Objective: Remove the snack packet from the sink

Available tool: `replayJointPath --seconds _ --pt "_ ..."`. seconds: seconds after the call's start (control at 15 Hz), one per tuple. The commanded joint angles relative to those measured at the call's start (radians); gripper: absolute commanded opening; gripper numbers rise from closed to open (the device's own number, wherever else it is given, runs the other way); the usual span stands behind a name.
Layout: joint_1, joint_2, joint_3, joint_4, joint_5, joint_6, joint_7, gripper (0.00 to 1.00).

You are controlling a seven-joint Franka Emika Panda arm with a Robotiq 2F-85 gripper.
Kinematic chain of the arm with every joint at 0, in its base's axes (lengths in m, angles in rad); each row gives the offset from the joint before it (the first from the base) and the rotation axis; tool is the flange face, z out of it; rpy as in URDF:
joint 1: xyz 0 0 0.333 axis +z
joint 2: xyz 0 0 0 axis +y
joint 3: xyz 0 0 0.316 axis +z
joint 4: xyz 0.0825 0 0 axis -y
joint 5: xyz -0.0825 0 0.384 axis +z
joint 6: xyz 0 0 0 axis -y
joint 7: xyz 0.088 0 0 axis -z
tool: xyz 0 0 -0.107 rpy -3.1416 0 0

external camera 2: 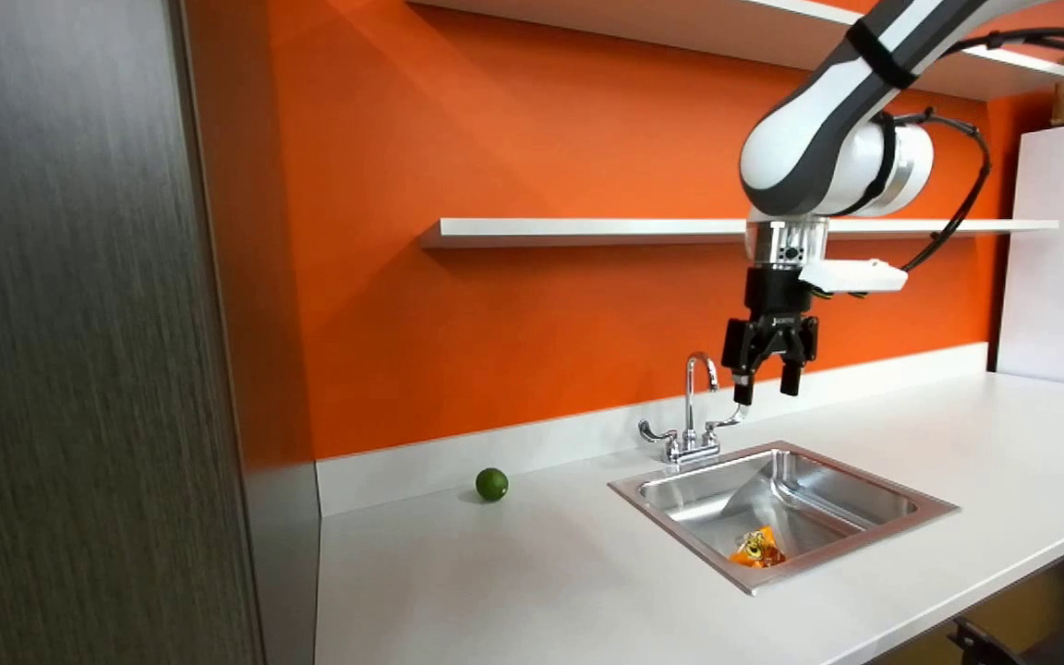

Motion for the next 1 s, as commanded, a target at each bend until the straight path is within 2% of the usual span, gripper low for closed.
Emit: replayJointPath --seconds 0.0,0.47,0.93 --pt "-0.04 0.166 -0.035 0.071 -0.036 0.099 -0.082 1.0" --pt "-0.071 0.471 -0.08 0.211 0.015 0.259 -0.25 1.0" --pt "-0.184 0.712 -0.02 0.345 0.076 0.341 -0.355 1.0"
